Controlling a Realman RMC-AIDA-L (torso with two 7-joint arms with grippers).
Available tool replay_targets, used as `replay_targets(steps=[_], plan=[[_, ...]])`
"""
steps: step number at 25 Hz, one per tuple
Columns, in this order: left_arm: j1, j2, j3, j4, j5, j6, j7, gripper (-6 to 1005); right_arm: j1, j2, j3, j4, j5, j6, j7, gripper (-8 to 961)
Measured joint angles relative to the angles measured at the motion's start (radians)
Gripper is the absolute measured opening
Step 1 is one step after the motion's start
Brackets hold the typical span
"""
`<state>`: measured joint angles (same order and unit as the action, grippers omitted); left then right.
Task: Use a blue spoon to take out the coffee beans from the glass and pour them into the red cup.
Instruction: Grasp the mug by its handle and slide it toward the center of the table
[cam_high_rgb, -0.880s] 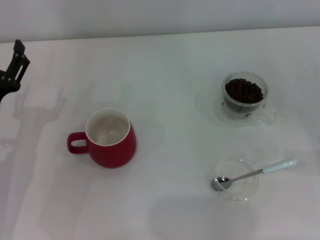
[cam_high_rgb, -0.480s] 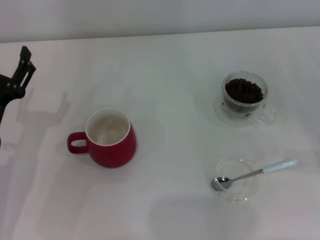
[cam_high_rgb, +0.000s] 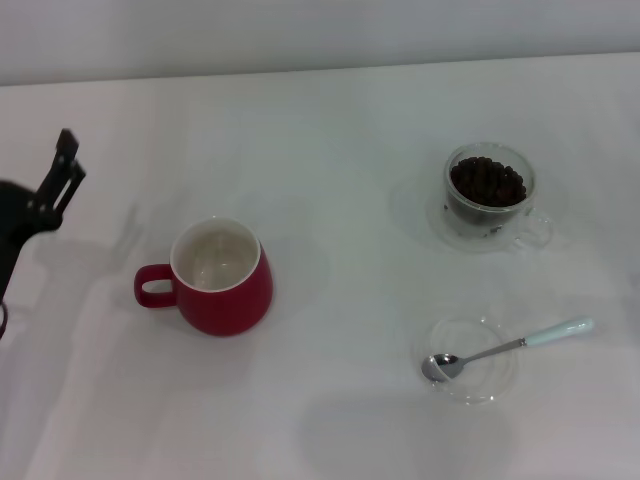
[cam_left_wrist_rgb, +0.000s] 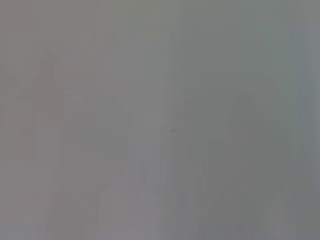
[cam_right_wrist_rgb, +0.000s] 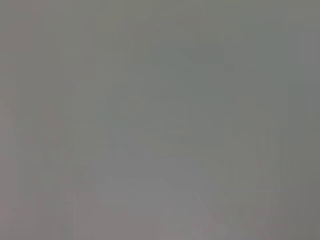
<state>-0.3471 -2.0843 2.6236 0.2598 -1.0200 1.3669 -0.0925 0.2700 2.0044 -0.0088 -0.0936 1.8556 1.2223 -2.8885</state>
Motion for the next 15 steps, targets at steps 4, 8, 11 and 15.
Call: replay_targets(steps=[4, 8, 11, 15], plan=[[0.058, -0.001, 0.008, 0.005, 0.000, 0.038, 0.005, 880, 0.000, 0.001, 0.000, 0.005, -0.001, 0.006, 0.001, 840], [0.155, -0.002, 0.035, 0.006, 0.000, 0.127, 0.009, 879, 0.000, 0.001, 0.011, -0.002, 0.005, 0.005, 0.002, 838], [0.224, -0.001, 0.047, 0.002, 0.000, 0.176, 0.009, 879, 0.000, 0.000, 0.013, -0.012, 0.012, 0.009, 0.002, 836], [0.284, -0.001, 0.066, -0.010, 0.000, 0.179, 0.009, 879, 0.001, 0.000, 0.020, -0.008, 0.031, 0.019, 0.005, 835]])
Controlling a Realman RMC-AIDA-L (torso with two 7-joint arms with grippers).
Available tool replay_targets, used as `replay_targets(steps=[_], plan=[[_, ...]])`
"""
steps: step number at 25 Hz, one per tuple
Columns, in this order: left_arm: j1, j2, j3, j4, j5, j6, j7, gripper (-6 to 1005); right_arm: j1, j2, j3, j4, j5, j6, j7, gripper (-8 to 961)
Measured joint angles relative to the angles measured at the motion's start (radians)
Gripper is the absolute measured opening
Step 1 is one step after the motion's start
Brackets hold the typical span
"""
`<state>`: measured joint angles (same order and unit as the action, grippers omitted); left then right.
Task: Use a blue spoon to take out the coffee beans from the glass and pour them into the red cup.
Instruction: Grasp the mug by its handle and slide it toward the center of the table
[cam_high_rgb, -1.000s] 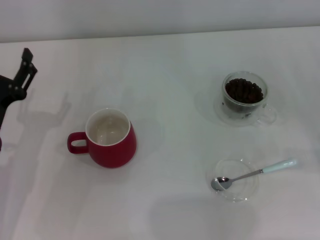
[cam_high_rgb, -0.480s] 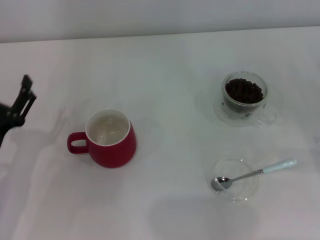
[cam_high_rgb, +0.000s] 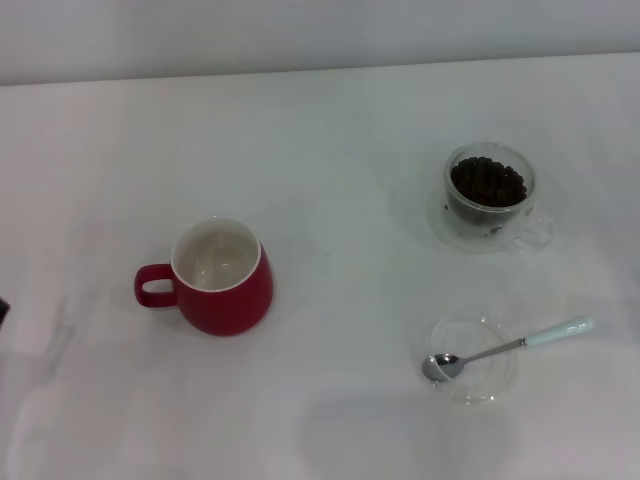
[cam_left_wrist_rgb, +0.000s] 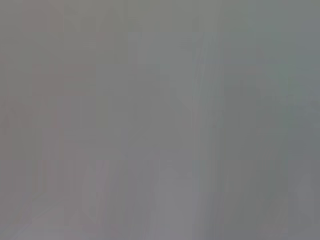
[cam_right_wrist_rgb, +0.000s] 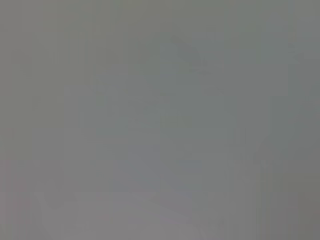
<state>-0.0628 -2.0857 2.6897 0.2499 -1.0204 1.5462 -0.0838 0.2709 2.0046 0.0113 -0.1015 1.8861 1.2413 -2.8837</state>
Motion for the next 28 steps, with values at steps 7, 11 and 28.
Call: replay_targets(steps=[7, 11, 28], plan=[[0.014, 0.002, 0.058, -0.046, 0.000, -0.016, 0.000, 880, 0.001, 0.000, 0.001, 0.015, 0.002, 0.008, 0.051, 834], [-0.001, 0.003, 0.077, -0.061, 0.000, -0.057, 0.001, 879, 0.001, 0.001, 0.003, 0.035, 0.002, 0.013, 0.068, 834], [-0.101, 0.004, 0.130, -0.086, 0.027, -0.176, 0.001, 879, -0.009, 0.002, 0.004, 0.108, -0.001, 0.047, 0.073, 832]])
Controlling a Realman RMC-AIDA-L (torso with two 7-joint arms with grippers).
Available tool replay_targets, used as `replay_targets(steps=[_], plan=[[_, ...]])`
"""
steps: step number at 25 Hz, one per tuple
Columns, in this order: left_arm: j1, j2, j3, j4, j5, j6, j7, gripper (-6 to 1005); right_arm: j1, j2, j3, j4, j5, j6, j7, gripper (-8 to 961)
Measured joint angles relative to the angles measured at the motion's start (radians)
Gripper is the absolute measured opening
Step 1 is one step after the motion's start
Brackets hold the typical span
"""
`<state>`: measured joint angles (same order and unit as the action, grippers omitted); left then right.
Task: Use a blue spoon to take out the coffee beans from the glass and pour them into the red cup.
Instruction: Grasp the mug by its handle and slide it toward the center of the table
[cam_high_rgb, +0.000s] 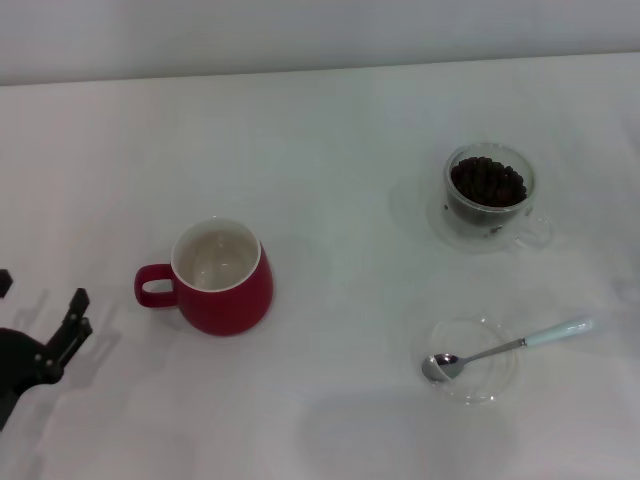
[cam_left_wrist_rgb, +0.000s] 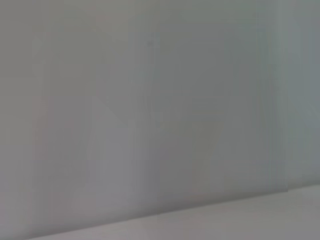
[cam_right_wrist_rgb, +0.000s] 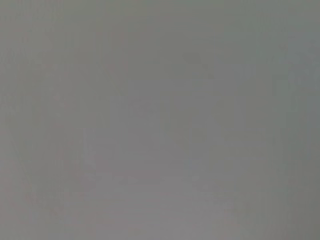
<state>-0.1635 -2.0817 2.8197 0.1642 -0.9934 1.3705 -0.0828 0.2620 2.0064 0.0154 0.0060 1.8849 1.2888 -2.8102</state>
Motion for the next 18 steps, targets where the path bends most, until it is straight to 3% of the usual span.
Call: replay_targets(steps=[18], plan=[[-0.102, -0.002, 0.014, -0.010, 0.088, -0.131, 0.000, 880, -0.017, 0.000, -0.014, 0.044, -0.011, 0.049, -0.010, 830]])
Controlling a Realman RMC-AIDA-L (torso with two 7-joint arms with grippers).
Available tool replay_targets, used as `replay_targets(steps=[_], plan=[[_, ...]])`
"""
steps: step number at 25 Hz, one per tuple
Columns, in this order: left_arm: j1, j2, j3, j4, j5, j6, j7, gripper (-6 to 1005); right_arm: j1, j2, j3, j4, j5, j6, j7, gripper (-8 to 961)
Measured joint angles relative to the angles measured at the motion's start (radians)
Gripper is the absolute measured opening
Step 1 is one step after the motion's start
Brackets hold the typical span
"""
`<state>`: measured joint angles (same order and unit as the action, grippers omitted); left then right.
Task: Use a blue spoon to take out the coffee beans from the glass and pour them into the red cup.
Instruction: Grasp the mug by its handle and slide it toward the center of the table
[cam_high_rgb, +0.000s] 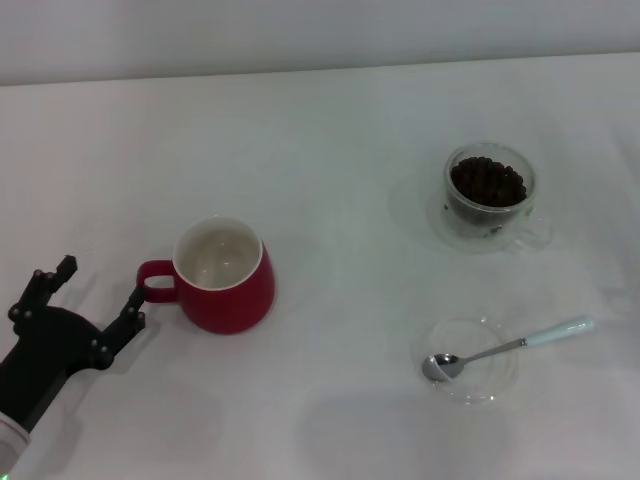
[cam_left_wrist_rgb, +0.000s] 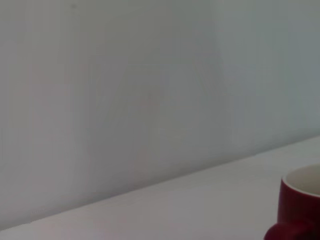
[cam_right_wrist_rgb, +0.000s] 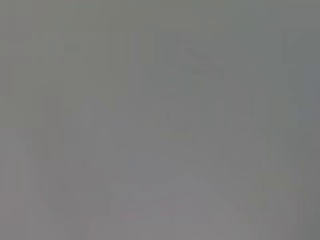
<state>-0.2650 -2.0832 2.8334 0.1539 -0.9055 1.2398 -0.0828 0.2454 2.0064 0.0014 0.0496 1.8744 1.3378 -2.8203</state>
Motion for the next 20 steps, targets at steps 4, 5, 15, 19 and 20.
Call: replay_targets(steps=[4, 5, 15, 19, 20], plan=[[-0.009, 0.000, 0.000, 0.003, 0.008, -0.017, 0.000, 880, 0.000, 0.000, 0.000, 0.009, -0.001, 0.000, 0.000, 830], [-0.010, 0.000, 0.000, 0.003, 0.011, -0.017, 0.000, 879, 0.000, 0.000, 0.000, 0.011, -0.001, 0.000, 0.000, 830], [-0.035, 0.000, -0.002, 0.002, 0.016, -0.069, 0.000, 879, 0.004, 0.001, -0.015, 0.022, -0.002, -0.005, -0.004, 829], [-0.049, 0.002, -0.007, -0.001, 0.015, -0.069, 0.000, 879, 0.004, 0.002, -0.015, 0.025, -0.002, -0.006, -0.012, 829], [-0.053, 0.002, -0.007, -0.002, 0.015, -0.069, 0.000, 878, 0.004, 0.002, -0.015, 0.026, -0.002, -0.006, -0.014, 829]])
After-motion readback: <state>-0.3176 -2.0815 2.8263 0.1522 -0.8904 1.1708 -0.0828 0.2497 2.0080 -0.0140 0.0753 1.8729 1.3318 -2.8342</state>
